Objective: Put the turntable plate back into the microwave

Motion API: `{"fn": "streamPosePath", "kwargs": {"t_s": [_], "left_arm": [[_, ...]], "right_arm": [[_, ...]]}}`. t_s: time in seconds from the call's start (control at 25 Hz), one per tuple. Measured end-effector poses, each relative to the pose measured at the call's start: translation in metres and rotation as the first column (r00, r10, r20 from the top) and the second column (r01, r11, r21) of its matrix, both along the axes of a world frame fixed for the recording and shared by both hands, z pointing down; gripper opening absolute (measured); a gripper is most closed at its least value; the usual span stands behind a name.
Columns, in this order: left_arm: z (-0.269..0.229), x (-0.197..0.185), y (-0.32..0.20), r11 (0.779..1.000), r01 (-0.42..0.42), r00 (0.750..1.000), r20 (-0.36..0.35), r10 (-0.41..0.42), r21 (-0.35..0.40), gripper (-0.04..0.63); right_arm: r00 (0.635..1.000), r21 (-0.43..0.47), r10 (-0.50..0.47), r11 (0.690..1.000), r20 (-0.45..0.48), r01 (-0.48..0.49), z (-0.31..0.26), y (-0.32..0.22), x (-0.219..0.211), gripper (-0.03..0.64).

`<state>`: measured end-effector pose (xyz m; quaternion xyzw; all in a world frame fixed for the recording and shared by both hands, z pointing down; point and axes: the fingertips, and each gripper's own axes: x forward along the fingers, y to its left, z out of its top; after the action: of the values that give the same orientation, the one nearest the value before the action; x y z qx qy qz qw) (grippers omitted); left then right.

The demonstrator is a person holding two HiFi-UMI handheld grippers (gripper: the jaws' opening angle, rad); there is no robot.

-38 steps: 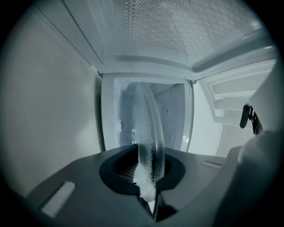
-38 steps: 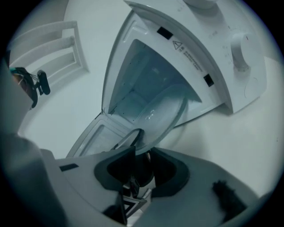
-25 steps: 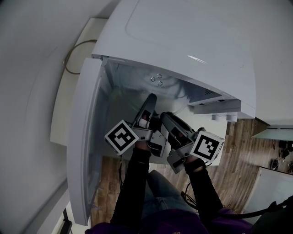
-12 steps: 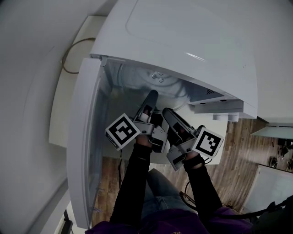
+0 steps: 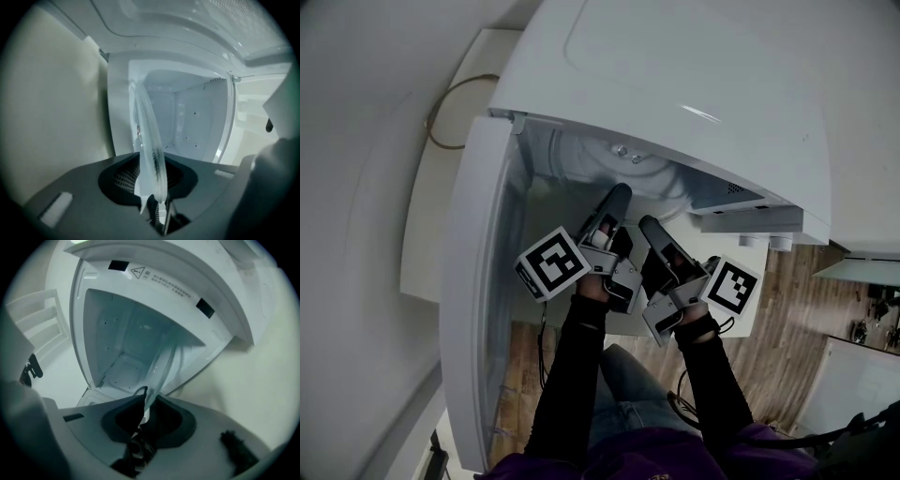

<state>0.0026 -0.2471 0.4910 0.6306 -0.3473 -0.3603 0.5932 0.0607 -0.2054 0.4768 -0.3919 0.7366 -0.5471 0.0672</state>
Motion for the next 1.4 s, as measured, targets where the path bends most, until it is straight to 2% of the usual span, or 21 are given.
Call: {"fn": "streamPosePath", "kwargs": {"t_s": [0.08, 0.16, 0.24, 0.36, 0.4, 0.52, 0.64, 0.84, 1.0, 1.2, 1.32, 1.4], "left_arm": [[0.003, -0.002, 0.004, 1.000, 0.027, 0.998, -0.056, -0.027, -0.008, 0.112], [0.004, -0.005, 0.012, 0.998, 0.054, 0.996, -0.071, -0.056, -0.027, 0.143], [0.004, -0.009, 0.022, 0.996, 0.077, 0.997, -0.017, -0.078, -0.051, 0.160], [0.000, -0.015, 0.031, 0.994, 0.098, 0.986, 0.140, -0.090, -0.050, 0.161], [-0.002, -0.015, 0.033, 0.994, 0.096, 0.984, 0.156, -0.088, -0.046, 0.161], [-0.002, -0.013, 0.034, 0.995, 0.089, 0.989, 0.120, -0.084, -0.036, 0.140], [-0.006, -0.012, 0.038, 0.995, 0.082, 0.992, 0.102, -0.076, -0.048, 0.064], [-0.001, -0.014, 0.036, 0.991, 0.110, 0.994, 0.011, -0.109, -0.083, 0.043], [-0.002, -0.015, 0.032, 0.984, 0.151, 0.988, -0.010, -0.153, -0.099, 0.040], [-0.002, -0.020, 0.024, 0.969, 0.212, 0.974, -0.053, -0.220, -0.129, 0.038], [-0.002, -0.021, 0.016, 0.969, 0.219, 0.973, -0.049, -0.226, -0.119, 0.040], [-0.005, -0.024, 0.013, 0.970, 0.219, 0.974, -0.036, -0.223, -0.104, 0.043]], "right_arm": [[1.000, 0.016, -0.002, 1.000, 0.001, 0.002, -0.001, -0.002, -0.001, 0.077], [1.000, 0.017, -0.008, 1.000, 0.000, 0.008, -0.003, -0.002, -0.001, 0.078], [1.000, 0.012, -0.017, 1.000, 0.001, 0.017, -0.005, 0.001, -0.004, 0.078], [1.000, 0.011, -0.020, 1.000, -0.011, 0.020, -0.004, 0.001, -0.003, 0.078], [1.000, 0.016, -0.020, 1.000, -0.018, 0.020, -0.003, -0.002, -0.001, 0.078], [0.999, 0.031, -0.024, 0.999, -0.024, 0.025, -0.001, -0.009, -0.002, 0.080], [0.999, 0.026, -0.034, 0.999, -0.024, 0.035, -0.001, -0.011, -0.003, 0.080], [0.993, 0.032, -0.068, 0.997, -0.095, 0.071, 0.002, -0.012, -0.005, 0.091], [0.981, 0.065, -0.103, 0.991, -0.161, 0.115, -0.001, -0.016, -0.008, 0.106], [0.967, 0.104, -0.154, 0.979, -0.202, 0.177, -0.005, -0.017, -0.018, 0.113], [0.939, 0.128, -0.197, 0.962, -0.283, 0.241, -0.003, -0.013, -0.023, 0.112], [0.934, 0.138, -0.207, 0.957, -0.292, 0.256, -0.003, -0.014, -0.024, 0.112]]}}
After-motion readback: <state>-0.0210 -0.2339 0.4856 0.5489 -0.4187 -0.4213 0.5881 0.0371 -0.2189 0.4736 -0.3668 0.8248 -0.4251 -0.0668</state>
